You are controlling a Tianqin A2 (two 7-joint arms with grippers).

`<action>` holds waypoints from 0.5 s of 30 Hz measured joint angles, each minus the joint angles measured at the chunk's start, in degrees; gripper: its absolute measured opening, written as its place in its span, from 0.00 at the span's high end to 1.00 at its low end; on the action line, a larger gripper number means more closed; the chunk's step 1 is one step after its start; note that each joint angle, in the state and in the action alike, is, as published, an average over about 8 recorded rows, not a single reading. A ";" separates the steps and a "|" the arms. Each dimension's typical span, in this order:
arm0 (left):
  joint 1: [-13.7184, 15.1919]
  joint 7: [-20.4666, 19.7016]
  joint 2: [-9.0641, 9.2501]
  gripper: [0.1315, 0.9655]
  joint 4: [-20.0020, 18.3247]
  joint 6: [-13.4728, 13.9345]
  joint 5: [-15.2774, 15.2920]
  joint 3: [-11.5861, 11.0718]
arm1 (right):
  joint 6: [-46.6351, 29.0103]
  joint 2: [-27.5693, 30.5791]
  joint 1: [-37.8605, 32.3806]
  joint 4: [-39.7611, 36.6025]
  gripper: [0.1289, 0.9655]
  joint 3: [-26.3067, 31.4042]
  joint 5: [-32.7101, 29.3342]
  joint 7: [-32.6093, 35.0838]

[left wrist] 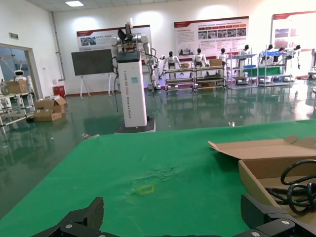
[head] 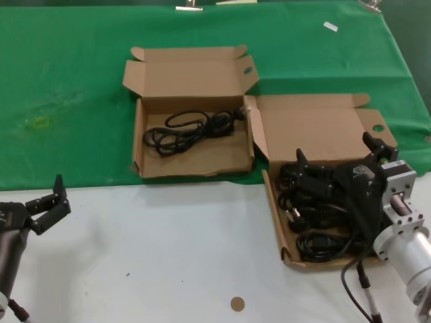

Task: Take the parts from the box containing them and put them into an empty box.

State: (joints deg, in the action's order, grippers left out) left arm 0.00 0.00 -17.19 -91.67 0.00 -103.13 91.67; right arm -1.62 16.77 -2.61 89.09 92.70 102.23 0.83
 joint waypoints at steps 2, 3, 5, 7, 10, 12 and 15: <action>0.00 0.00 0.00 0.00 0.00 0.00 0.00 0.00 | 0.00 0.00 0.00 0.00 0.00 0.00 0.00 0.00; 0.00 0.00 0.00 0.00 0.00 0.00 0.00 0.00 | 0.00 0.00 0.00 0.00 0.00 0.00 0.00 0.00; 0.00 0.00 0.00 0.00 0.00 0.00 0.00 0.00 | 0.00 0.00 0.00 0.00 0.00 0.00 0.00 0.00; 0.00 0.00 0.00 0.00 0.00 0.00 0.00 0.00 | 0.00 0.00 0.00 0.00 0.00 0.00 0.00 0.00; 0.00 0.00 0.00 0.00 0.00 0.00 0.00 0.00 | 0.00 0.00 0.00 0.00 0.00 0.00 0.00 0.00; 0.00 0.00 0.00 0.00 0.00 0.00 0.00 0.00 | 0.00 0.00 0.00 0.00 0.00 0.00 0.00 0.00; 0.00 0.00 0.00 0.00 0.00 0.00 0.00 0.00 | 0.00 0.00 0.00 0.00 0.00 0.00 0.00 0.00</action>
State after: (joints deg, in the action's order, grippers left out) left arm 0.00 0.00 -17.19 -91.67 0.00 -103.13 91.67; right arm -1.62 16.77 -2.61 89.09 92.70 102.23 0.83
